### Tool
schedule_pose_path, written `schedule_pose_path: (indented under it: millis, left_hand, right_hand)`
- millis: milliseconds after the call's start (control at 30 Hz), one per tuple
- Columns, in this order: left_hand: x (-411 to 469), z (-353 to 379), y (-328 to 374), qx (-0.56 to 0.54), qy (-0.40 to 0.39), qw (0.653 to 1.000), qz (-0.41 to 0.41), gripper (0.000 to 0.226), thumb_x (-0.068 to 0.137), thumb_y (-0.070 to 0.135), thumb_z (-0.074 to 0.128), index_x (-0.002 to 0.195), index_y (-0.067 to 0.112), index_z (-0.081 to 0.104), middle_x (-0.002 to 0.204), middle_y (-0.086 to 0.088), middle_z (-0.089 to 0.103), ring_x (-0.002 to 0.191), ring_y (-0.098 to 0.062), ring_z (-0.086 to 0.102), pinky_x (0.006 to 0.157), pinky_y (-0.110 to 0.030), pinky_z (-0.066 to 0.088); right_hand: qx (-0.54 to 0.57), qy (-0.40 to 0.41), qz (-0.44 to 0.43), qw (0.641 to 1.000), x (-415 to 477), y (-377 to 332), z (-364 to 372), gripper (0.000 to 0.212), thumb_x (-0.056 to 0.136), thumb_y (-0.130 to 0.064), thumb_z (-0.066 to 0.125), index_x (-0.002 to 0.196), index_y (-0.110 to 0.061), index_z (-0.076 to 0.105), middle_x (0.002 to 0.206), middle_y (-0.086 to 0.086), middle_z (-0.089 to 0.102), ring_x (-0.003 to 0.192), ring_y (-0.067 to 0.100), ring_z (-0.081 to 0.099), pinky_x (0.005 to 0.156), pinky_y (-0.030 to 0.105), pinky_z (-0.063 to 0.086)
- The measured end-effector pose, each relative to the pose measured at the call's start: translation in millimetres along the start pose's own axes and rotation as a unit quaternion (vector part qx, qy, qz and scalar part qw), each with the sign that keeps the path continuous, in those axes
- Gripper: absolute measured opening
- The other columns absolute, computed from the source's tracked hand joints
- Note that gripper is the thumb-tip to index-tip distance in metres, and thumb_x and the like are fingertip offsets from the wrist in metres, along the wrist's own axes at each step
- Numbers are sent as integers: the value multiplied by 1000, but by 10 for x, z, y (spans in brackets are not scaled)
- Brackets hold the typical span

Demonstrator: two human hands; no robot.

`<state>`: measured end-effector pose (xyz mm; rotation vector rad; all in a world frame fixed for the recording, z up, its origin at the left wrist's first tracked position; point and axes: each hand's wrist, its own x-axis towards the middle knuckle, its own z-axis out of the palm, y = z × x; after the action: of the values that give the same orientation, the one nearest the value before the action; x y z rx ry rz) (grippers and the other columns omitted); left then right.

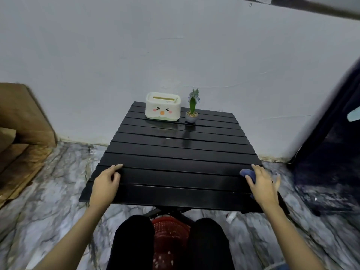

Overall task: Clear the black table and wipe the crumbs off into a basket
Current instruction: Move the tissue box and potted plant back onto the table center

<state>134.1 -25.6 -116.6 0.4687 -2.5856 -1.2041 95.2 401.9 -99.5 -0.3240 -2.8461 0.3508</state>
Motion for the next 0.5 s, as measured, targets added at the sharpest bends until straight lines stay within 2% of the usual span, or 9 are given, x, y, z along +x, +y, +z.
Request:
schedule_pose_path:
  millis: [33,67,133,200,300,500]
  left_hand:
    - [42,-13,29,-41,6,999,-24,35,92,12,37,121,16,56,89,-12,66,66,-22,57,53,-14,41]
    - [100,-20,64,-77,15,996,-45,36,92,12,37,122,15,56,81,-6,62,59,-14,49,50,-13,37]
    - [264,-7,159,-105,12,993,-47,36,91,13,38,124,16,53,92,-1,63,71,-8,50,70,-23,40]
    - [493,33,288,-104,-9,994,-20,37,90,13,41,125,18,53,115,-8,63,94,-16,53,86,-32,38]
    - [964,121,543,-113,-21,993,13,38,90,12,44,127,14,50,131,-11,55,118,-23,51,101,-34,35]
    - [2110,428,897,-87,-14,995,44,44,89,12,46,133,9,41,139,-12,48,126,-25,46,107,-32,31]
  right_hand:
    - [2,-5,-14,1000,41,-52,4,42,89,-22,55,129,-10,47,137,12,49,129,26,41,111,54,9]
    - [9,-11,-30,999,94,-127,2,43,89,-22,54,130,-11,46,140,11,46,132,25,37,112,53,8]
    - [32,-32,-56,997,256,-316,26,45,91,-22,52,133,-12,42,143,11,42,135,25,33,112,51,12]
    - [67,-58,-75,993,464,-539,71,46,92,-22,50,135,-12,38,145,11,38,135,26,31,111,48,20]
    - [132,-97,-107,981,799,-920,188,48,92,-23,50,137,-14,35,146,10,36,134,26,32,109,46,29]
    - [169,-130,-199,957,1594,-1659,527,53,92,-24,50,140,-17,28,148,6,32,135,22,31,112,43,29]
